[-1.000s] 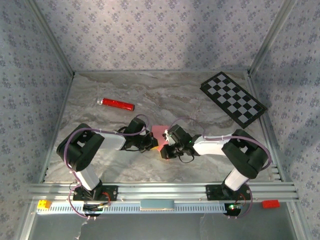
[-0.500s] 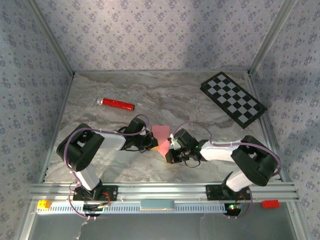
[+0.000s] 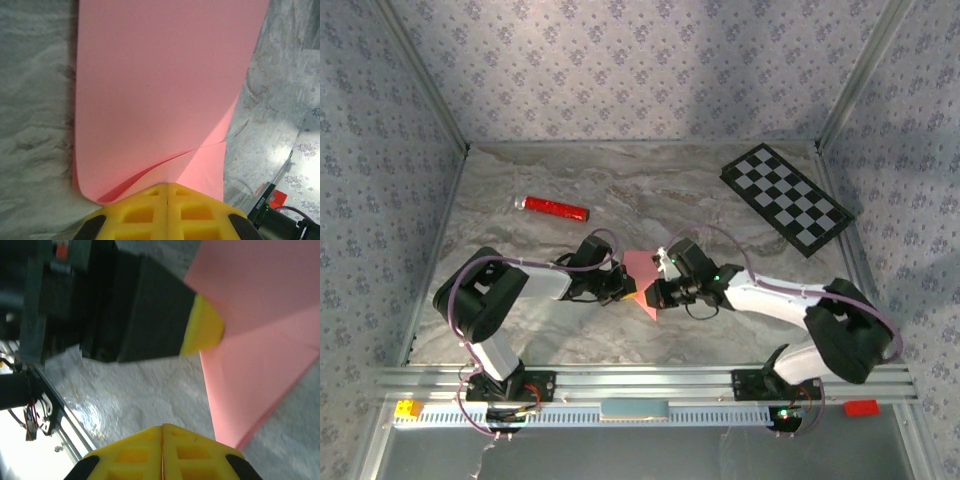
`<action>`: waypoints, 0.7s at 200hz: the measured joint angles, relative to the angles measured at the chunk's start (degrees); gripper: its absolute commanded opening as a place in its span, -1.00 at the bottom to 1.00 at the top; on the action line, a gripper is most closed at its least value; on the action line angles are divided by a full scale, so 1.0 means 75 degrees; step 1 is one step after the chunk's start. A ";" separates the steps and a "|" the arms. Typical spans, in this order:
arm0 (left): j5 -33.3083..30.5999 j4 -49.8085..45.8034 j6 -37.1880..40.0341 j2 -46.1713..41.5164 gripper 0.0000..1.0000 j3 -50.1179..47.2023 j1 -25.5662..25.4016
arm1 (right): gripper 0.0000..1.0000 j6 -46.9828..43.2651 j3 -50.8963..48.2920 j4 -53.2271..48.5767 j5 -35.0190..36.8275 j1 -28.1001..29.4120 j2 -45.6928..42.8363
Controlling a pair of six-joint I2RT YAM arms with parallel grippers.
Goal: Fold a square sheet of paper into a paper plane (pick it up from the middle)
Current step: Third fold the triangle at the center of the table.
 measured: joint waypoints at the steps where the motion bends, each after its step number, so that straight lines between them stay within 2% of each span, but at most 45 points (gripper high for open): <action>1: 0.0000 0.0000 0.0000 0.0000 -1.00 0.0000 0.0000 | -0.83 0.0000 0.0038 0.0000 -0.0003 -0.0009 0.0047; 39: 0.0000 -0.0029 0.0003 0.0000 -1.00 0.0012 0.0000 | -0.84 0.0128 0.0382 0.0152 -0.0017 -0.0035 0.1116; 82: -0.0006 -0.0087 0.0006 0.0000 -1.00 0.0050 0.0000 | -0.87 0.0402 0.0300 0.0146 -0.0006 -0.0090 0.1533; 110: -0.0067 -0.0289 0.0140 -0.0029 -0.78 0.0157 0.0000 | -0.89 0.0568 0.0038 0.0353 -0.0052 -0.0204 0.1527; 140: -0.0245 -0.0673 0.0364 -0.0335 -0.72 0.0367 0.0000 | -0.91 0.0664 -0.0090 0.0568 -0.0105 -0.0227 0.1498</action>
